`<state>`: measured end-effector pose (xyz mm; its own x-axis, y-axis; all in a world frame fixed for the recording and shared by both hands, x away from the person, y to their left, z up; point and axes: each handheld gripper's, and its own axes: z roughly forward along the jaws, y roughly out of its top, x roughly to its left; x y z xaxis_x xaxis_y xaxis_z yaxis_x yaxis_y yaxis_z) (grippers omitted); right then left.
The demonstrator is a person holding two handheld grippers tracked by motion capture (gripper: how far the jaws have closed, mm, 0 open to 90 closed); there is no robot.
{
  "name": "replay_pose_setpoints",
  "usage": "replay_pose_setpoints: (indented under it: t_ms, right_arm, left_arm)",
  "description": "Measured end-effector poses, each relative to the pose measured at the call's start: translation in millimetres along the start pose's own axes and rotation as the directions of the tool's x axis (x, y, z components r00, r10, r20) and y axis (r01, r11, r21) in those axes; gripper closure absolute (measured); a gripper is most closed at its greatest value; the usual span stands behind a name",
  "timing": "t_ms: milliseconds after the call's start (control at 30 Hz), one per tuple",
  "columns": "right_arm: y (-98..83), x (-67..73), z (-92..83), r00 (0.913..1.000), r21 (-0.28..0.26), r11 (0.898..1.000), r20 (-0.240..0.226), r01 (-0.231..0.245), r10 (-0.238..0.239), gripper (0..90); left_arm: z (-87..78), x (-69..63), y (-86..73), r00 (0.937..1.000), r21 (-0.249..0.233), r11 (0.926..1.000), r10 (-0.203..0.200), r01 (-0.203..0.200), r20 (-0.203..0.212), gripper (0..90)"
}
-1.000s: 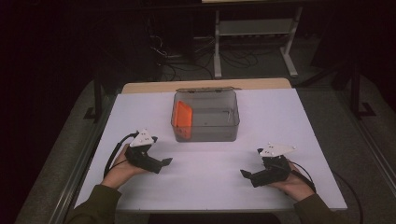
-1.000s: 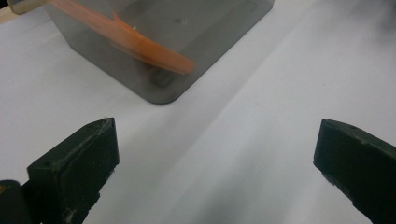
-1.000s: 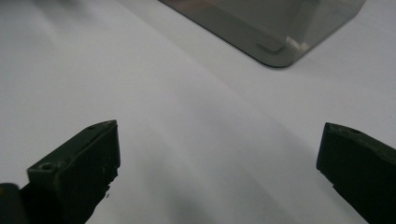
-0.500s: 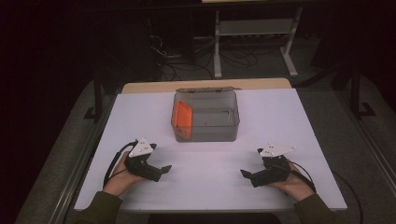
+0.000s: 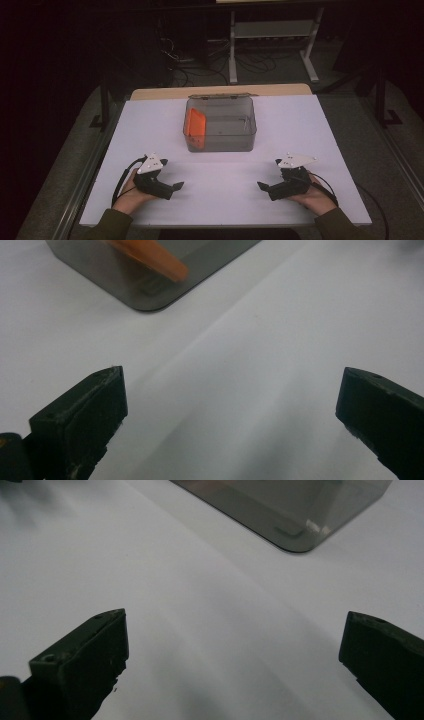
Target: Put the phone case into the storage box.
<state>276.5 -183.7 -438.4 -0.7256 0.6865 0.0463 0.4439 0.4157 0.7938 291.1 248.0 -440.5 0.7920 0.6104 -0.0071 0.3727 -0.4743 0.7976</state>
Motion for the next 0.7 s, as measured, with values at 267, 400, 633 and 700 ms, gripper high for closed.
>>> replay_pose_setpoints:
  t_ms: [267, 400, 633, 700]
  right_arm:
    - [-0.1, -0.2, 0.5, 1.0000, 0.005, 1.000, 0.004, 0.001, -0.001, 0.0]
    - [-0.2, 0.3, 0.9, 1.0000, 0.007, 1.000, 0.005, 0.003, -0.003, 0.0]
    - [-0.4, 0.7, 1.5, 1.0000, 0.008, 1.000, 0.005, 0.007, -0.007, 0.0]
    - [-0.4, 0.6, 1.7, 1.0000, 0.010, 1.000, 0.004, 0.006, -0.006, 0.0]
  left_arm:
    - [-3.8, 0.6, -2.8, 1.0000, -0.011, 0.9999, -0.009, 0.009, -0.003, 0.0]
    - [-5.0, 1.9, -3.0, 0.9998, -0.023, 0.9996, -0.019, 0.019, -0.001, 0.0]
    - [-4.0, 0.9, -2.8, 0.9998, -0.016, 0.9997, -0.016, 0.016, 0.010, 0.0]
    - [-3.2, 0.4, -2.9, 0.9998, -0.014, 0.9998, -0.015, 0.015, 0.010, 0.0]
